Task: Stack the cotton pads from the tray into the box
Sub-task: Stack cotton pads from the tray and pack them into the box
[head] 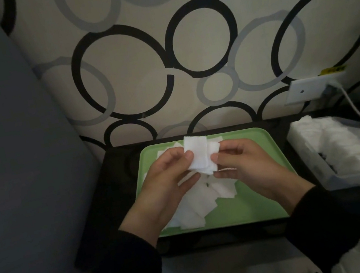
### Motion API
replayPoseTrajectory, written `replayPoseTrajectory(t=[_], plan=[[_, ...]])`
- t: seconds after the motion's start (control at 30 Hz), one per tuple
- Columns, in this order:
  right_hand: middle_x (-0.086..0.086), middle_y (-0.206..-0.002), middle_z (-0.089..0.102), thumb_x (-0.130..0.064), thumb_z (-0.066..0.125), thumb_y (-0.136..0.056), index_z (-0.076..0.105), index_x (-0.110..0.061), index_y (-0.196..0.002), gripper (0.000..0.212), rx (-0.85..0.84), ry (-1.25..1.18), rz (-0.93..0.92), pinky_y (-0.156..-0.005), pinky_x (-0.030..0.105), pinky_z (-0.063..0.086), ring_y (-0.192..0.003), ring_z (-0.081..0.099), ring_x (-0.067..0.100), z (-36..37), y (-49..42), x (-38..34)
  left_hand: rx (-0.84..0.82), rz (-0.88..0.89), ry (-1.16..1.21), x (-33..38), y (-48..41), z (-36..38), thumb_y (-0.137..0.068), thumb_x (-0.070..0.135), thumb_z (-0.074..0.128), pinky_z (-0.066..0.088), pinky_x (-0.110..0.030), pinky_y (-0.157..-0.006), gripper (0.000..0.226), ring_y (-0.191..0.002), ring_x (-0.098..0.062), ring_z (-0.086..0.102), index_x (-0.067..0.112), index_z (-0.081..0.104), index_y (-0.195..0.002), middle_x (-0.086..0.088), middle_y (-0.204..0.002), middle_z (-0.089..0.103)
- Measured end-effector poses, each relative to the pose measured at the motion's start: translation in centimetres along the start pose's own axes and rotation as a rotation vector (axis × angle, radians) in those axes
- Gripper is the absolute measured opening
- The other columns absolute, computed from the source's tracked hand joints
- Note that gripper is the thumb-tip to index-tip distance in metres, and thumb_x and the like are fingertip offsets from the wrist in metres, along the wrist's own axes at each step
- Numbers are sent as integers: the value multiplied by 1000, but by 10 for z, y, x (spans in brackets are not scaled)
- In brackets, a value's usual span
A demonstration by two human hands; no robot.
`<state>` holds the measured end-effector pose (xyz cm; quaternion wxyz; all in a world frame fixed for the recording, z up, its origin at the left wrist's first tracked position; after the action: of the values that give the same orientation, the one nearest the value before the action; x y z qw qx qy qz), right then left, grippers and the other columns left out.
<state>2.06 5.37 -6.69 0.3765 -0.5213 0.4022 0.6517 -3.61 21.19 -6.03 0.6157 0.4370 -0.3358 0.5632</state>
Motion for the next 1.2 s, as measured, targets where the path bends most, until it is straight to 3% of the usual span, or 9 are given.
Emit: replayPoseTrajectory(t=[0.1, 0.17, 0.37, 0.53, 0.8, 0.93, 1.0, 1.1, 1.2], plan=[[24, -102, 72, 0, 64, -91, 69, 3, -108, 18, 18, 15, 13, -76, 32, 61, -92, 69, 35, 0, 0, 1, -53, -43, 107, -1, 2, 2, -82, 25, 67, 49, -41, -100, 42, -117, -26, 64, 9, 62, -121, -11, -122, 69], [23, -104, 72, -2, 65, -90, 68, 2, -111, 21, -10, 8, 9, -79, 34, 61, -98, 69, 39, 4, -1, 2, -70, -60, 115, -3, 2, 3, -84, 25, 66, 50, -40, -99, 45, -117, -25, 64, 7, 61, -126, -11, -123, 69], [21, -108, 72, 0, 63, -91, 69, 0, -115, 25, -83, -38, -17, -86, 38, 59, -106, 67, 39, 9, -1, 0, 23, -47, -1, -6, -3, 2, -77, 27, 70, 53, -30, -82, 26, -95, -15, 70, 12, 72, -99, -4, -101, 74], [23, -111, 70, -2, 62, -91, 69, 0, -115, 24, -78, -46, -20, -89, 43, 58, -108, 65, 42, 7, 0, 0, 100, -2, -35, -6, -6, -3, -73, 27, 74, 54, -26, -74, 21, -90, -16, 70, 12, 74, -89, -6, -97, 74], [21, -108, 72, -4, 64, -91, 69, 0, -113, 23, -88, -51, -15, -86, 40, 58, -101, 69, 35, 10, 1, -1, 198, 36, -70, -8, -7, -4, -86, 11, 71, 55, -26, -68, 7, -80, -16, 69, 11, 74, -79, -7, -87, 73], [16, -96, 71, -16, 54, -98, 68, -2, -105, 21, -48, -156, 55, -71, 41, 58, -84, 70, 30, 12, 1, -1, 329, 117, -165, -9, -7, -6, -85, 7, 75, 57, -31, -72, 5, -82, -23, 69, 5, 71, -86, -12, -85, 74], [13, -95, 72, -23, 59, -97, 69, -4, -107, 24, -41, -68, 29, -71, 41, 59, -86, 71, 30, 13, 0, -2, 390, 164, -209, -6, -6, -6, -84, 6, 75, 59, -30, -71, 10, -82, -23, 72, 8, 67, -90, -11, -86, 74], [22, -99, 70, -13, 68, -91, 71, -3, -104, 17, -6, 200, -83, -78, 42, 62, -90, 71, 34, 12, -5, -5, 316, 104, -131, -6, -10, -6, -85, 12, 75, 61, -36, -82, 34, -95, -24, 74, 11, 63, -117, -11, -104, 75], [19, -84, 72, -11, 76, -84, 73, -3, -94, 13, 12, 264, -91, -73, 39, 62, -71, 70, 25, 11, -8, -10, 227, 28, -146, -7, -13, -10, -84, 9, 75, 60, -37, -82, 41, -96, -25, 74, 7, 64, -123, -12, -105, 76]])
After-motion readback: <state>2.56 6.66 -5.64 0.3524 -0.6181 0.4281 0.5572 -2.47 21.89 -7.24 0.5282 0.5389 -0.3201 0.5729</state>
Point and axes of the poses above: each hand's wrist, its own y-axis away from the middle knuckle, its own z-axis out of the palm, x = y × z, the point moved 5 cm from there along -y, towards the middle knuckle
